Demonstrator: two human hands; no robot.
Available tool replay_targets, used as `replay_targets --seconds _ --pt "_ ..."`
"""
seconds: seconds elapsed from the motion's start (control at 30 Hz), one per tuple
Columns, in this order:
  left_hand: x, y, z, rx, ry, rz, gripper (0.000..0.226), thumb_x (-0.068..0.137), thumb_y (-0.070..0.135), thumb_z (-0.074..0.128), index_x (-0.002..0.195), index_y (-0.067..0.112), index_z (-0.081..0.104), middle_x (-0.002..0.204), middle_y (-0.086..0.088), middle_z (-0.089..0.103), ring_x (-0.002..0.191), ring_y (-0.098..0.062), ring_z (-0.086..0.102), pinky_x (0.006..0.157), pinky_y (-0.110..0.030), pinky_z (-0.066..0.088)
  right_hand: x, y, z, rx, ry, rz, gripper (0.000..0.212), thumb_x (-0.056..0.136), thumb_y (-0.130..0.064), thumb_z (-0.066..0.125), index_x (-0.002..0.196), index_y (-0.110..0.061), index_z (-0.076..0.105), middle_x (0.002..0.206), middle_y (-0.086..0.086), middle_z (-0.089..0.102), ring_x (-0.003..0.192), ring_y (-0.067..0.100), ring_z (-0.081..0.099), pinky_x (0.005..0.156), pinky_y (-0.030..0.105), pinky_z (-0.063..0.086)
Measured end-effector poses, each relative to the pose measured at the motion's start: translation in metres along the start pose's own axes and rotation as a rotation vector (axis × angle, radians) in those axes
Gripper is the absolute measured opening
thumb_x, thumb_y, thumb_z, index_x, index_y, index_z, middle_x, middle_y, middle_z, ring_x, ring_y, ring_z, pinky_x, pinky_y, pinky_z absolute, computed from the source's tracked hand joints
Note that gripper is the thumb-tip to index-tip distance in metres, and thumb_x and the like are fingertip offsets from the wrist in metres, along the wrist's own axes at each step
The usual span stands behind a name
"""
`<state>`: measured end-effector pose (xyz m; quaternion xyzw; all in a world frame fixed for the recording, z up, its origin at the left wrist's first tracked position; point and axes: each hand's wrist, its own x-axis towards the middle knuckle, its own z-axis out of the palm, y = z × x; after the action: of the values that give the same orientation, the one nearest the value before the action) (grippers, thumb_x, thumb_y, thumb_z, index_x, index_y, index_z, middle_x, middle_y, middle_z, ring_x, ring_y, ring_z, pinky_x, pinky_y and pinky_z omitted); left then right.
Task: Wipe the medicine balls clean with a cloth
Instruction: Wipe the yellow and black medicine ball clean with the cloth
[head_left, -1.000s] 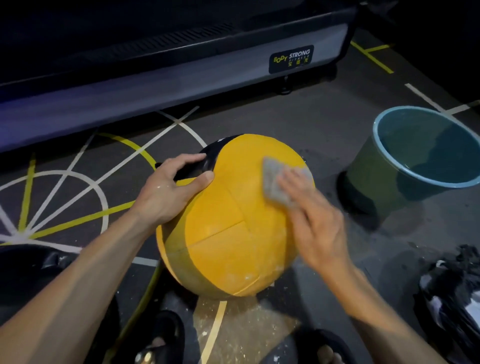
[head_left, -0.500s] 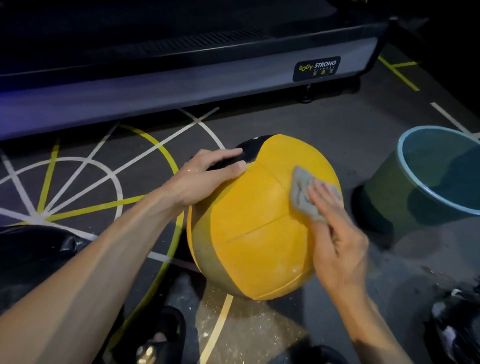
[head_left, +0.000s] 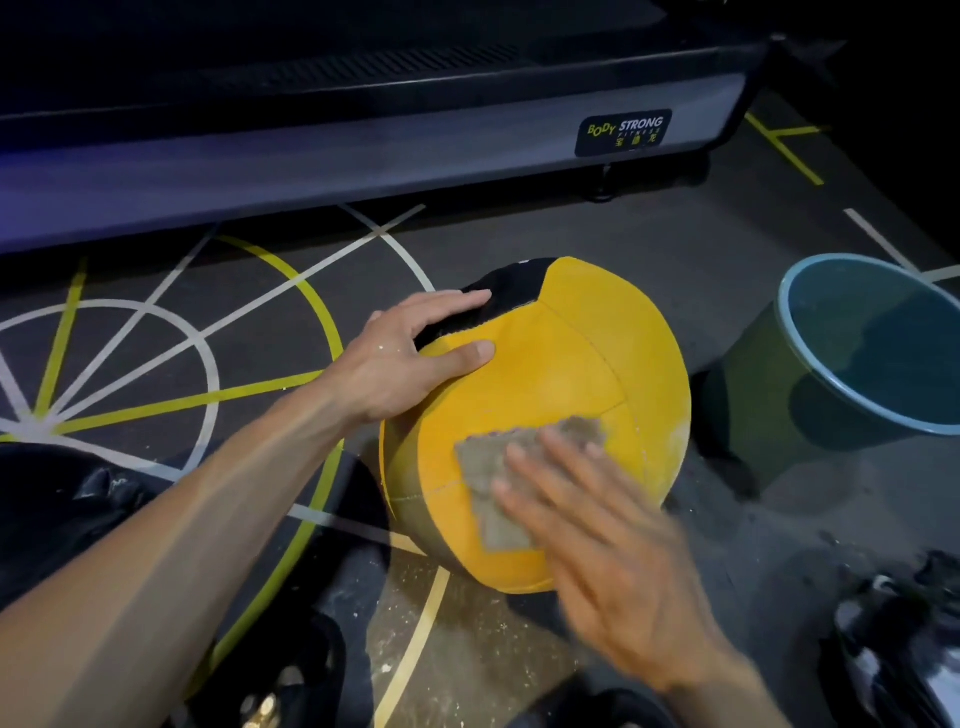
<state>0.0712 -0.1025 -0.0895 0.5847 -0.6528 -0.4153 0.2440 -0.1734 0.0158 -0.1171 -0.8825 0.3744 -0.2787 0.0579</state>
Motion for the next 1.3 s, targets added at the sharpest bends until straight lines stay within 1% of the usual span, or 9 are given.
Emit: replay_targets --seconds 0.17,0.4,0.53,0.6,0.7,0.9,1.0,1.13,1.3 --pt "0.003 0.006 0.001 0.013 -0.012 -0.012 0.063 0.073 0.082 0.058 0.134 0.072 0.044 0.152 0.028 0.038 0.144 -0.021 0.033 0.117 -0.056 0.032 0.017 0.044 -0.009 0.301 0.405 0.612 0.044 0.102 0.002 0.051 0.143 -0.015 0.056 0.152 0.002 0.051 0.148 0.017 0.040 0.119 0.053 0.037" --pt "-0.004 -0.009 -0.008 -0.050 -0.047 0.035 0.058 0.081 0.068 0.068 0.136 0.062 0.052 0.151 0.028 0.041 0.142 -0.001 0.038 0.118 -0.054 0.036 -0.004 -0.018 0.016 -0.006 -0.005 -0.027 0.042 0.103 -0.015 0.044 0.143 -0.013 0.057 0.156 0.003 0.047 0.150 0.023 0.036 0.123 0.046 0.031" --pt "-0.016 -0.019 -0.021 -0.166 -0.072 -0.010 0.054 0.086 0.046 0.075 0.136 0.056 0.056 0.141 0.030 0.048 0.134 -0.002 0.048 0.098 -0.031 0.055 -0.003 0.018 0.004 0.177 0.261 0.386 0.042 0.100 -0.007 0.050 0.141 -0.008 0.058 0.152 0.004 0.051 0.147 0.019 0.041 0.122 0.045 0.033" --pt "-0.024 -0.026 -0.032 -0.149 -0.069 -0.047 0.054 0.086 0.047 0.076 0.135 0.059 0.055 0.144 0.025 0.050 0.137 -0.008 0.047 0.104 -0.035 0.049 0.000 0.022 0.007 0.236 0.349 0.601 0.044 0.102 -0.011 0.047 0.145 -0.008 0.054 0.156 0.002 0.047 0.149 0.017 0.039 0.122 0.038 0.032" --pt "-0.039 -0.037 -0.049 -0.084 -0.001 -0.108 0.053 0.089 0.038 0.075 0.131 0.063 0.055 0.144 0.026 0.050 0.132 0.004 0.046 0.115 -0.043 0.040 0.002 0.006 0.024 0.241 0.264 0.495 0.049 0.103 -0.008 0.049 0.152 -0.006 0.043 0.163 0.007 0.036 0.153 0.025 0.030 0.125 0.043 0.027" --pt "-0.059 -0.010 -0.054 0.063 0.095 0.076 0.050 0.089 0.056 0.071 0.137 0.058 0.054 0.154 0.037 0.034 0.144 0.012 0.025 0.105 -0.021 0.030 0.015 -0.003 0.032 0.222 0.264 0.464 0.053 0.102 -0.005 0.050 0.154 -0.007 0.039 0.166 0.008 0.030 0.156 0.026 0.023 0.123 0.053 0.028" --pt "-0.051 -0.001 -0.035 0.289 0.023 0.133 0.069 0.076 0.083 0.057 0.141 0.066 0.042 0.157 0.038 0.026 0.149 -0.004 0.024 0.117 -0.041 0.028 0.008 -0.023 0.037 0.102 0.185 0.291 0.054 0.101 -0.004 0.050 0.154 -0.005 0.039 0.166 0.010 0.029 0.155 0.031 0.023 0.124 0.054 0.026" --pt "-0.045 -0.009 -0.031 0.279 0.046 0.117 0.073 0.073 0.085 0.056 0.142 0.066 0.040 0.158 0.036 0.024 0.150 -0.013 0.024 0.120 -0.052 0.026 -0.015 -0.026 0.046 -0.080 0.022 -0.002 0.059 0.098 -0.010 0.043 0.156 -0.013 0.039 0.165 0.006 0.032 0.154 0.026 0.028 0.124 0.046 0.029" --pt "-0.042 -0.019 -0.038 0.237 0.024 0.078 0.075 0.071 0.086 0.059 0.141 0.066 0.040 0.157 0.037 0.025 0.149 -0.014 0.027 0.116 -0.061 0.032 -0.009 0.042 0.037 0.198 0.308 0.580 0.047 0.108 -0.008 0.043 0.155 -0.013 0.040 0.163 -0.003 0.035 0.152 0.011 0.029 0.122 0.043 0.030"
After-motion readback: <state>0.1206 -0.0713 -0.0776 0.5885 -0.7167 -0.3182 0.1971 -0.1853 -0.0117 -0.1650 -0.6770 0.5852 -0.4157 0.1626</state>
